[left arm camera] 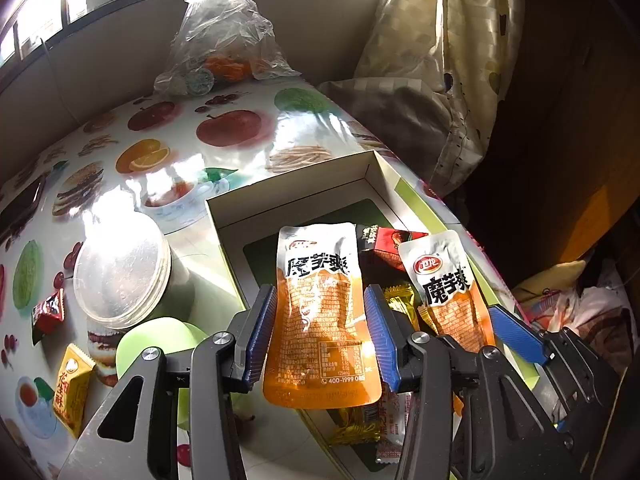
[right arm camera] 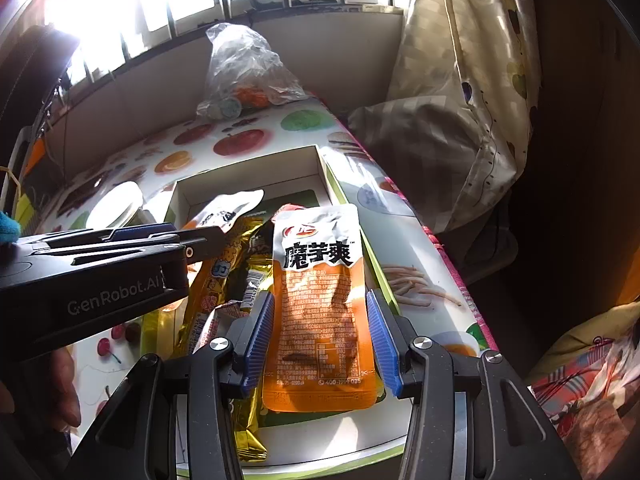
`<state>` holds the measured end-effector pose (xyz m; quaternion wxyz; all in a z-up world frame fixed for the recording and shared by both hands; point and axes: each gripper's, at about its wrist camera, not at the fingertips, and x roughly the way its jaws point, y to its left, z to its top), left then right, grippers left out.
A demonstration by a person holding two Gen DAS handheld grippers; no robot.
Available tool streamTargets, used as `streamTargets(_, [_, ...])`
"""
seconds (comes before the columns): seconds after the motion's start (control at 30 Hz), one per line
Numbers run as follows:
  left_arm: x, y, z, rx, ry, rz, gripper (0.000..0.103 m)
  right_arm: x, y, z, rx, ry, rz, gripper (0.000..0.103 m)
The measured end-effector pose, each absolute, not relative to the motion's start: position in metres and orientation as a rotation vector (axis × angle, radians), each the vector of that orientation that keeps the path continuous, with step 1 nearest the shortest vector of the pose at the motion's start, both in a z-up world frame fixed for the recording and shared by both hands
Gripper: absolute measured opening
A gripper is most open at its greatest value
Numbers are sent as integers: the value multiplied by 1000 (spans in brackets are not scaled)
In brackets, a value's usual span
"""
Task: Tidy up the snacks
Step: 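Open the left tool releasing its packet in the box while the right releases its packet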
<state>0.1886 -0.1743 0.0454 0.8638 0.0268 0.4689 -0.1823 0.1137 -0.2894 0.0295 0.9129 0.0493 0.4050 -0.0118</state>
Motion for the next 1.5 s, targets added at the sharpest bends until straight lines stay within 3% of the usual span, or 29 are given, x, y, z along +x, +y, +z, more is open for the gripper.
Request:
streamTargets(0.83, [184,-171,56,45,954,-388,50,109,-295,33,148,814,-21,57])
streamTargets(1.5, [158,-152,85,43,882,-384,51,98,-290,48,181,787,-29,59])
